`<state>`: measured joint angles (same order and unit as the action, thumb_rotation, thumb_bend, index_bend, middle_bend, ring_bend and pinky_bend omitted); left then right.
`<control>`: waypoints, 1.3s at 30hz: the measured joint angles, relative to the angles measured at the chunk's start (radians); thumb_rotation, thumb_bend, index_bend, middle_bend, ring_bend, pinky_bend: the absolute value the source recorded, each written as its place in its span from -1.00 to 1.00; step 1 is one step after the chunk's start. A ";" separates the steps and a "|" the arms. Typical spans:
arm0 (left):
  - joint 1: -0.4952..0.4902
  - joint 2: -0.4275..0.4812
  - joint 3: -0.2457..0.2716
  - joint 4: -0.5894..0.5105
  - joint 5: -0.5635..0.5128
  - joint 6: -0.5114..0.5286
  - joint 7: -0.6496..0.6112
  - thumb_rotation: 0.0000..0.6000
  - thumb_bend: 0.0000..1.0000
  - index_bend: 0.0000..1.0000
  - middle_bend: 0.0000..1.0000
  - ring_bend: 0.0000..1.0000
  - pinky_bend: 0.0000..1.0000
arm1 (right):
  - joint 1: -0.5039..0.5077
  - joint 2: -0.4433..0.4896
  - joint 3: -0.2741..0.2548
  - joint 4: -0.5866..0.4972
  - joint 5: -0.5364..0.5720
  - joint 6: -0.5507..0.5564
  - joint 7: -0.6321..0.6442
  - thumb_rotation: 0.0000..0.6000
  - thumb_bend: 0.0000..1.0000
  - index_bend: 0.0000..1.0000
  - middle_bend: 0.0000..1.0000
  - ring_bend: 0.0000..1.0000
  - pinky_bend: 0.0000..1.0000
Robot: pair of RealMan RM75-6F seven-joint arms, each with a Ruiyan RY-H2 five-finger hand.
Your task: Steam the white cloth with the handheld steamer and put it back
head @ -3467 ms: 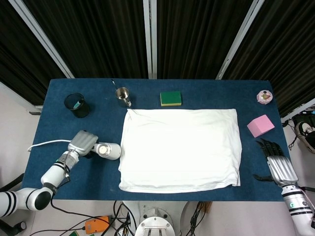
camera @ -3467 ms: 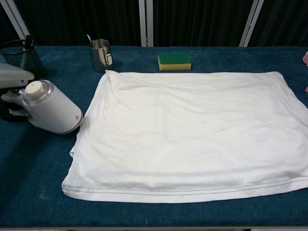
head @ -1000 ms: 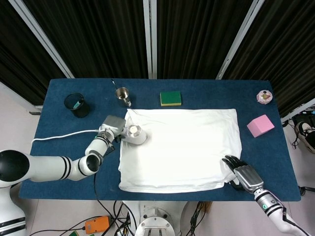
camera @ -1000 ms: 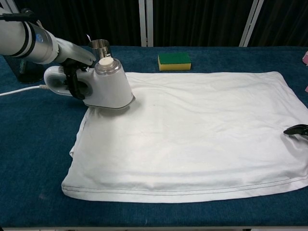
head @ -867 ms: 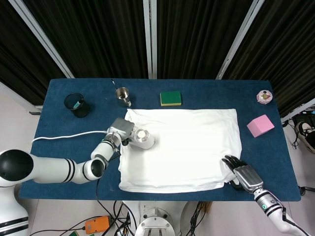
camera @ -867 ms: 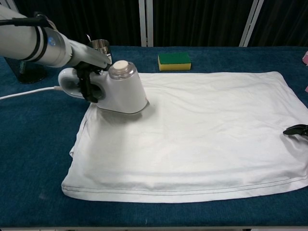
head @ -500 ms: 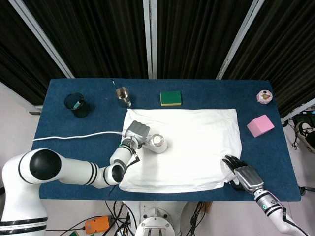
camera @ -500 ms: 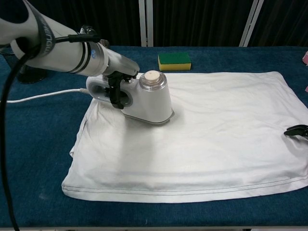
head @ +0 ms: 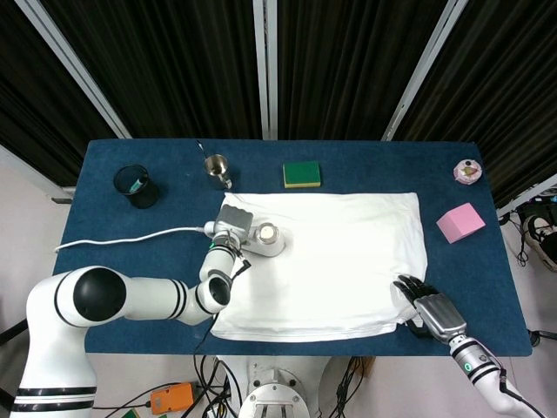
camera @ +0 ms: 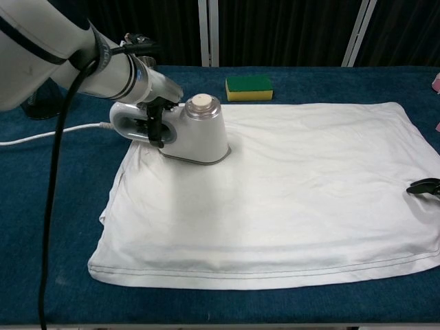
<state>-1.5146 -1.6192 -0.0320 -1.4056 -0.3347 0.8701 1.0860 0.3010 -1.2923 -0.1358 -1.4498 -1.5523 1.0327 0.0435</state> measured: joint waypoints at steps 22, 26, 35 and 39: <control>0.276 0.224 0.032 -0.182 0.247 0.031 -0.163 1.00 0.23 0.69 0.75 0.52 0.36 | -0.001 0.021 0.019 -0.015 -0.004 0.048 0.011 1.00 0.22 -0.85 -0.82 -0.92 -0.60; 0.346 0.285 0.052 -0.281 0.387 0.075 -0.231 0.99 0.20 0.66 0.72 0.49 0.36 | -0.011 0.040 0.029 -0.023 -0.010 0.091 0.025 1.00 0.22 -0.84 -0.82 -0.92 -0.60; 0.437 0.340 0.095 -0.340 0.478 0.106 -0.302 0.99 -0.26 0.03 0.15 0.02 0.12 | -0.026 0.067 0.043 -0.037 -0.020 0.138 0.042 1.00 0.22 -0.84 -0.82 -0.92 -0.60; 0.453 0.338 0.098 -0.344 0.519 0.126 -0.310 1.00 -0.54 -0.48 -0.31 -0.42 -0.23 | -0.033 0.076 0.050 -0.042 -0.019 0.160 0.046 1.00 0.22 -0.84 -0.82 -0.92 -0.60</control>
<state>-1.0619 -1.2809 0.0664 -1.7500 0.1845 0.9964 0.7760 0.2685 -1.2161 -0.0859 -1.4917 -1.5717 1.1930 0.0895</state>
